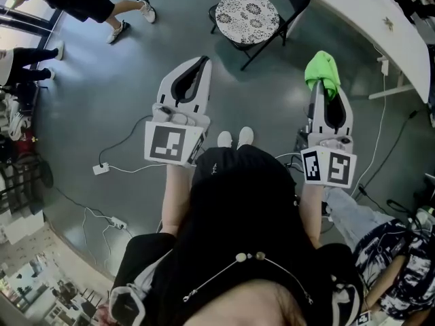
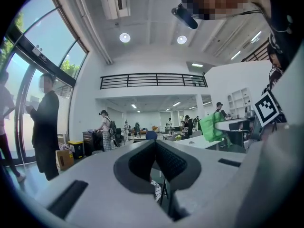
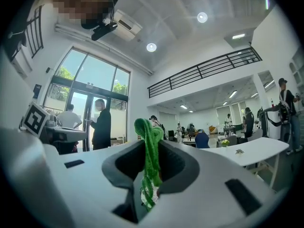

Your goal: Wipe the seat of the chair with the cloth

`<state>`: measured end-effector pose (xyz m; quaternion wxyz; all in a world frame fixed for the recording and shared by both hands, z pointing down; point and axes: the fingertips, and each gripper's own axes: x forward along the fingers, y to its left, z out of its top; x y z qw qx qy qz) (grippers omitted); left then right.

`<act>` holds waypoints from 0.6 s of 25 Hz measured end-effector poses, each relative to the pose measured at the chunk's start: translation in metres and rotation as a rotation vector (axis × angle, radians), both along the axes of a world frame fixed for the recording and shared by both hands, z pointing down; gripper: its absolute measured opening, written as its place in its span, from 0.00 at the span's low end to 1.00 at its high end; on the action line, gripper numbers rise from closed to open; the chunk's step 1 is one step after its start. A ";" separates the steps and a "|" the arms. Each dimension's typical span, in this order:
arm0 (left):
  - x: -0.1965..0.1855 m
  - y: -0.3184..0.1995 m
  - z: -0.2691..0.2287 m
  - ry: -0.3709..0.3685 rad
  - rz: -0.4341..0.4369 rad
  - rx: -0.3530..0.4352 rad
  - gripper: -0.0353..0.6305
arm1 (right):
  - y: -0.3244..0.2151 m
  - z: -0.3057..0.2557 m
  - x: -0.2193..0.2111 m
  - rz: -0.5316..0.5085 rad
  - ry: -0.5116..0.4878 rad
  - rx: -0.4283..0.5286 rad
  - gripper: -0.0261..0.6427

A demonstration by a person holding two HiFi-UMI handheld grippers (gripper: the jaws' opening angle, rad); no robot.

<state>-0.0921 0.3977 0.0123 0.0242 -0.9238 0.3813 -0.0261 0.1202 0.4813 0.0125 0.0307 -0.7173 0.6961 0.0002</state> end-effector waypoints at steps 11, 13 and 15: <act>-0.016 -0.021 0.004 0.011 -0.140 -0.011 0.06 | -0.017 0.030 0.076 0.062 -0.062 -0.047 0.17; -0.017 -0.032 0.007 0.019 -0.152 -0.017 0.06 | -0.026 0.032 0.082 0.067 -0.052 -0.055 0.17; -0.016 -0.048 0.008 0.025 -0.156 -0.015 0.06 | -0.040 0.033 0.085 0.067 -0.043 -0.059 0.17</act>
